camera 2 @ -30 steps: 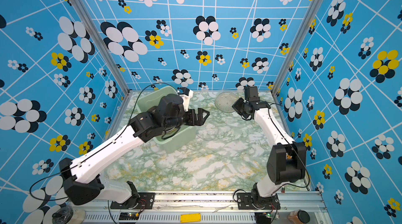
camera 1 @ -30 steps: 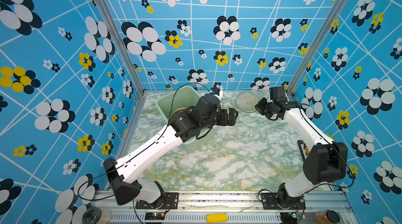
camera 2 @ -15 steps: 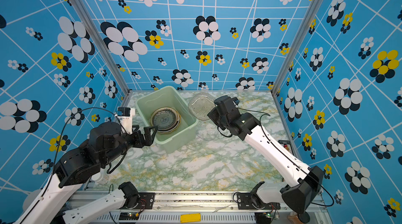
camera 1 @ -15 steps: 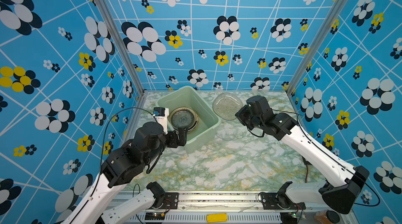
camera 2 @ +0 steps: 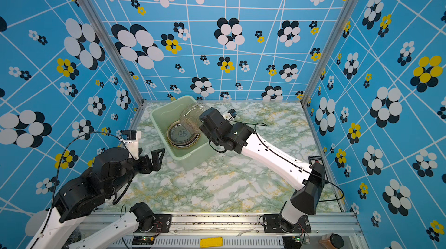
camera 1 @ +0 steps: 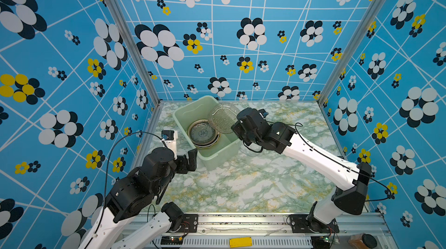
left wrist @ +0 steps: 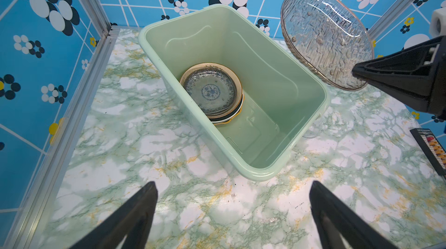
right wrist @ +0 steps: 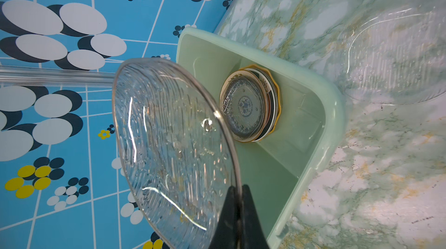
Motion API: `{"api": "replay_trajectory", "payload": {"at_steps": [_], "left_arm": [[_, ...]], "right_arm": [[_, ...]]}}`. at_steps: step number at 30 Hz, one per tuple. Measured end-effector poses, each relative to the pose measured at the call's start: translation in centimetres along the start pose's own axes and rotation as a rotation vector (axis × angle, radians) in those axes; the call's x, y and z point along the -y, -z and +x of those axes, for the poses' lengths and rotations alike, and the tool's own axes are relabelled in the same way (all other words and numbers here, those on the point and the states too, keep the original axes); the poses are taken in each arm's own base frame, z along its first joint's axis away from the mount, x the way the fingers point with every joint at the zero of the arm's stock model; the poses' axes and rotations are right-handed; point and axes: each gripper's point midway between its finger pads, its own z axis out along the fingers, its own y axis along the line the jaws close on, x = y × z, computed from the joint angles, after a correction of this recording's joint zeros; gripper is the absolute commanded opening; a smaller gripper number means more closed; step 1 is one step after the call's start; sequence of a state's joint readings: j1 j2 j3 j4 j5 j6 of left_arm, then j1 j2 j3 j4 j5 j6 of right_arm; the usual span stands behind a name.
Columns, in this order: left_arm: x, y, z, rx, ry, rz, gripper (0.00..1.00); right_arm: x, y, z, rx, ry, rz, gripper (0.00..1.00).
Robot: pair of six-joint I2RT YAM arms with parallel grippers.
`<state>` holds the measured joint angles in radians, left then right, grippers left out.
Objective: Place the plates into the plastic bin on the countertop
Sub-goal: Place the plate in the plastic bin.
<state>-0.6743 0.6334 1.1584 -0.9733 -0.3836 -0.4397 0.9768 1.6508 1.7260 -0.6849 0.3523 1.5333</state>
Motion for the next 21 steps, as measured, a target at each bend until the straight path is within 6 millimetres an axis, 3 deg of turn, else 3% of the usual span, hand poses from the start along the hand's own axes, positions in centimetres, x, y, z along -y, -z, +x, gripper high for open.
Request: {"api": "replay_trajectory", "payload": {"at_steps": [5, 12, 21], "left_arm": [[-1.5, 1.3, -0.9, 0.071, 0.020, -0.044, 0.99], [-3.0, 2.6, -1.9, 0.141, 0.022, -0.097, 0.99], [-3.3, 2.6, -2.3, 0.158, 0.003, -0.123, 0.99]], "right_arm": [[-0.9, -1.4, 1.2, 0.024, -0.100, 0.011, 0.00], [-3.9, -3.9, 2.1, 0.072, -0.256, -0.015, 0.00], [-5.3, -10.2, 4.9, 0.078, -0.351, 0.034, 0.00]]}}
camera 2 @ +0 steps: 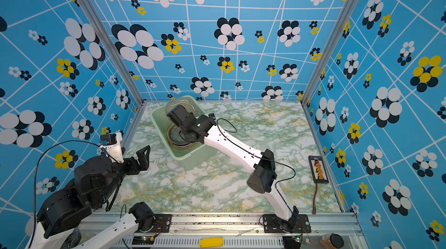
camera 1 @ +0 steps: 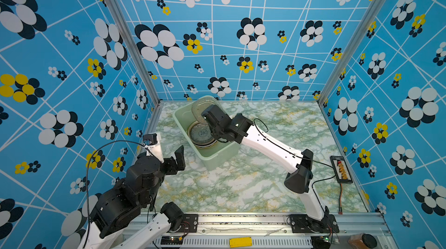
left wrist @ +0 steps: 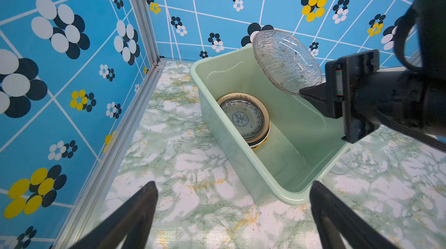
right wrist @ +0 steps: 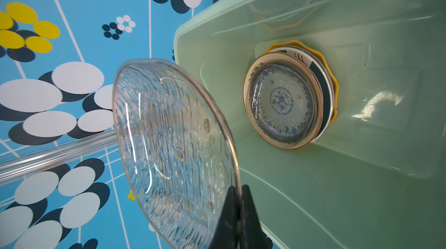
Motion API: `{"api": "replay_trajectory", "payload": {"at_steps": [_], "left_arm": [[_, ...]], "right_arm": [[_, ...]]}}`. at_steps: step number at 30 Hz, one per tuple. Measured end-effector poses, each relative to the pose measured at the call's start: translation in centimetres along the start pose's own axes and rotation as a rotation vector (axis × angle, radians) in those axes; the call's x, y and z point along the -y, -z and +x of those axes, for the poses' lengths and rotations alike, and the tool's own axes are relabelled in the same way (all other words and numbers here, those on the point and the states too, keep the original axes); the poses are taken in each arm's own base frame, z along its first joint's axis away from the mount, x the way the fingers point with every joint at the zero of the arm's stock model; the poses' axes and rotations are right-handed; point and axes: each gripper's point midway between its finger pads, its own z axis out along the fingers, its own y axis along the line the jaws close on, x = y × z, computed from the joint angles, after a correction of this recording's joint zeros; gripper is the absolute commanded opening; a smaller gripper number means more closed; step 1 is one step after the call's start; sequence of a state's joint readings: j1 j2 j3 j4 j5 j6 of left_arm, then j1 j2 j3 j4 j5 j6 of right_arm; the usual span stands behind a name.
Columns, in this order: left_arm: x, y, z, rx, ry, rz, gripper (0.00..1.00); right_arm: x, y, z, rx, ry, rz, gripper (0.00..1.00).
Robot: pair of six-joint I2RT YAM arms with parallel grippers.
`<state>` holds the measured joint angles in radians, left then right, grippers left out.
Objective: Place the plates into the plastic bin on the countertop
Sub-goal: Place the plate in the plastic bin.
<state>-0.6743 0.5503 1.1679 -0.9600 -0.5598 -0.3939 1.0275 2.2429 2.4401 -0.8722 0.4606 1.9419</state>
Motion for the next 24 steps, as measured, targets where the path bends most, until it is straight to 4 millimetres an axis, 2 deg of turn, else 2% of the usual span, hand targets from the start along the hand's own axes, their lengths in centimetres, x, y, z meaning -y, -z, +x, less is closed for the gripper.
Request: {"api": "replay_trajectory", "payload": {"at_steps": [7, 24], "left_arm": [[0.3, -0.4, -0.2, 0.004, -0.001, 0.000, 0.99], [0.7, -1.1, 0.4, -0.025, -0.019, -0.004, 0.99]], "right_arm": [[3.1, -3.8, 0.9, 0.031, 0.011, 0.089, 0.00], [8.1, -8.4, 2.2, 0.025, 0.005, 0.208, 0.00]]}}
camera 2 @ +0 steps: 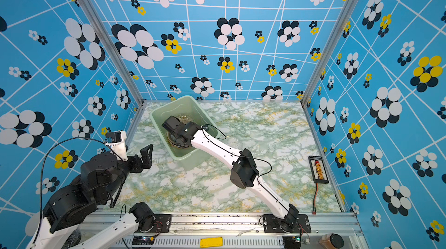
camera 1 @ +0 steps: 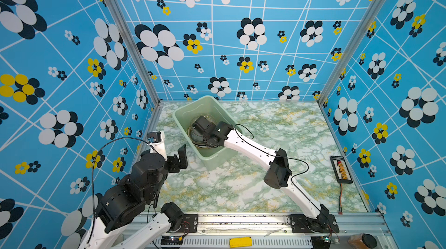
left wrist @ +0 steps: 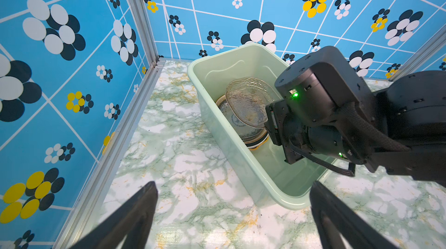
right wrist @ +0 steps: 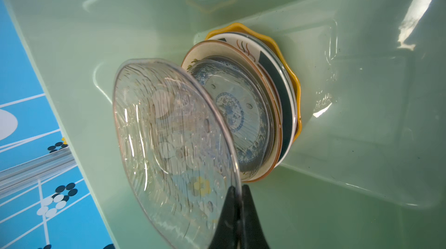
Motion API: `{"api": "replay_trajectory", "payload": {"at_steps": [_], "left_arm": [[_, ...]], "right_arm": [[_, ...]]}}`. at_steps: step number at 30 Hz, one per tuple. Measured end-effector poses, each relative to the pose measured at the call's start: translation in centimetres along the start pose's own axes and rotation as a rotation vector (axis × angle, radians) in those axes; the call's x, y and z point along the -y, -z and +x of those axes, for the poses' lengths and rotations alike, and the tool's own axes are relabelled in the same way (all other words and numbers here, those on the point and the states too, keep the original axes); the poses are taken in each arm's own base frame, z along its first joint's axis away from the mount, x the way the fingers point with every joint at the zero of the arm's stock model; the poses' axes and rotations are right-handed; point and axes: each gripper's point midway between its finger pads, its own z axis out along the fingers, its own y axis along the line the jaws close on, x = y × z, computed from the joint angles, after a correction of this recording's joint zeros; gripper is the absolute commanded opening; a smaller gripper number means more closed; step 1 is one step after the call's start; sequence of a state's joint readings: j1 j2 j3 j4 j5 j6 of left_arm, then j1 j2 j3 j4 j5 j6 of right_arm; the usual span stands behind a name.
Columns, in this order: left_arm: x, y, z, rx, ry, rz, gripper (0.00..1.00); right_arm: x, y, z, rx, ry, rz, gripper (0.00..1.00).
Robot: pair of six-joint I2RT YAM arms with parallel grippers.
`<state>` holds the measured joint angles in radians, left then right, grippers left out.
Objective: Place the plates into the plastic bin on the countertop
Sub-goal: Place the plate in the plastic bin.
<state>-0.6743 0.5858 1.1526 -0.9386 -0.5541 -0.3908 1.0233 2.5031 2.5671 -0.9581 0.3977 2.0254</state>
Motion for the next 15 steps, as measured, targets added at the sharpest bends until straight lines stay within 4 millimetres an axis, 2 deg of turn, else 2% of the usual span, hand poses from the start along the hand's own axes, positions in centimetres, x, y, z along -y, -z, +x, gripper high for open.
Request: {"api": "replay_trajectory", "payload": {"at_steps": [6, 15], "left_arm": [[0.3, -0.4, 0.2, -0.016, -0.009, -0.001, 0.99], [0.3, -0.5, 0.4, -0.019, -0.011, 0.000, 0.99]], "right_arm": [[1.7, -2.4, 0.1, -0.001, 0.002, 0.051, 0.00], [2.3, -4.0, 0.0, -0.006, -0.005, 0.069, 0.00]]}}
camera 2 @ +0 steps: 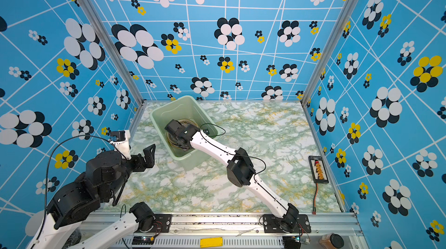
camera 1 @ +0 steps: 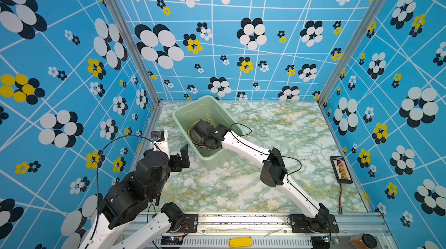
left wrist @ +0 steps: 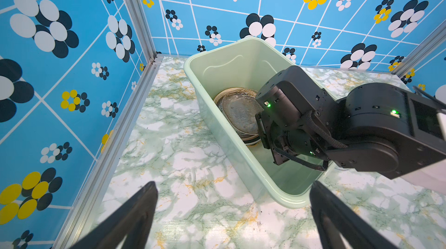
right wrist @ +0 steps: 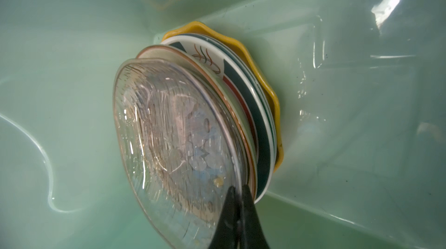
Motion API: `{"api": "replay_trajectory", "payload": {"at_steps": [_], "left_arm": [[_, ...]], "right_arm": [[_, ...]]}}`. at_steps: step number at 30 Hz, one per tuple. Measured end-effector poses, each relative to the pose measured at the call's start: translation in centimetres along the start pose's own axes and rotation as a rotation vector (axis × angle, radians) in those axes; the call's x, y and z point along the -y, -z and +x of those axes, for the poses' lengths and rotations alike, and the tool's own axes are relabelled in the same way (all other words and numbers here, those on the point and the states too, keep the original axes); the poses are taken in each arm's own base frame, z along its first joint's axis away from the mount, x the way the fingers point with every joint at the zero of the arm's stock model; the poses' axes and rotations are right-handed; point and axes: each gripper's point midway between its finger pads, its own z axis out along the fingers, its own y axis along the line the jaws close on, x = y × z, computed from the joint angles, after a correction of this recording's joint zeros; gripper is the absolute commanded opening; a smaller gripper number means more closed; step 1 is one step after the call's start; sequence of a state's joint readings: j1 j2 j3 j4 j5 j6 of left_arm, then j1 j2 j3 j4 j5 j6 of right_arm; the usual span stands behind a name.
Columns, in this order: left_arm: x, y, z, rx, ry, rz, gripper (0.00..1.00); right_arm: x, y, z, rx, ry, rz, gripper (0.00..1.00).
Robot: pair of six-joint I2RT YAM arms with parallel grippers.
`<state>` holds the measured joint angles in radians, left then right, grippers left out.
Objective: Place the plates into the plastic bin on the countertop
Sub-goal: Place the plate in the plastic bin.
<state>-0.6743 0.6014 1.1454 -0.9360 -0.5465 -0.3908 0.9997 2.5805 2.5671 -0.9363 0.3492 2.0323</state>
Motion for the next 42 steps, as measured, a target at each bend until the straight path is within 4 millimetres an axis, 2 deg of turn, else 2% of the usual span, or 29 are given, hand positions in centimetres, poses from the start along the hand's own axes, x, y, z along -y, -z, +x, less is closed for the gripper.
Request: {"api": "replay_trajectory", "payload": {"at_steps": [6, 11, 21, 30, 36, 42], "left_arm": [[0.1, -0.3, 0.2, -0.011, -0.007, -0.005, 0.99], [0.3, -0.7, 0.5, -0.025, -0.016, -0.010, 0.99], [0.4, -0.9, 0.5, -0.024, -0.016, -0.010, 0.99], [0.4, -1.0, 0.5, -0.028, -0.018, -0.011, 0.99], [0.4, -0.9, 0.4, -0.025, -0.016, -0.011, 0.99], [0.4, -0.2, -1.1, 0.008, 0.000, -0.006, 0.99]], "right_arm": [[0.0, -0.4, -0.2, -0.006, -0.008, 0.004, 0.00], [-0.4, -0.6, -0.3, -0.013, -0.021, -0.003, 0.13], [-1.2, -0.8, -0.1, -0.032, -0.041, -0.031, 0.22], [-2.0, -1.4, 0.2, -0.069, -0.045, -0.053, 0.49], [-2.1, -1.6, 0.0, -0.075, -0.027, -0.053, 0.70], [-2.6, -1.0, -0.2, -0.074, 0.006, -0.064, 0.76]]}}
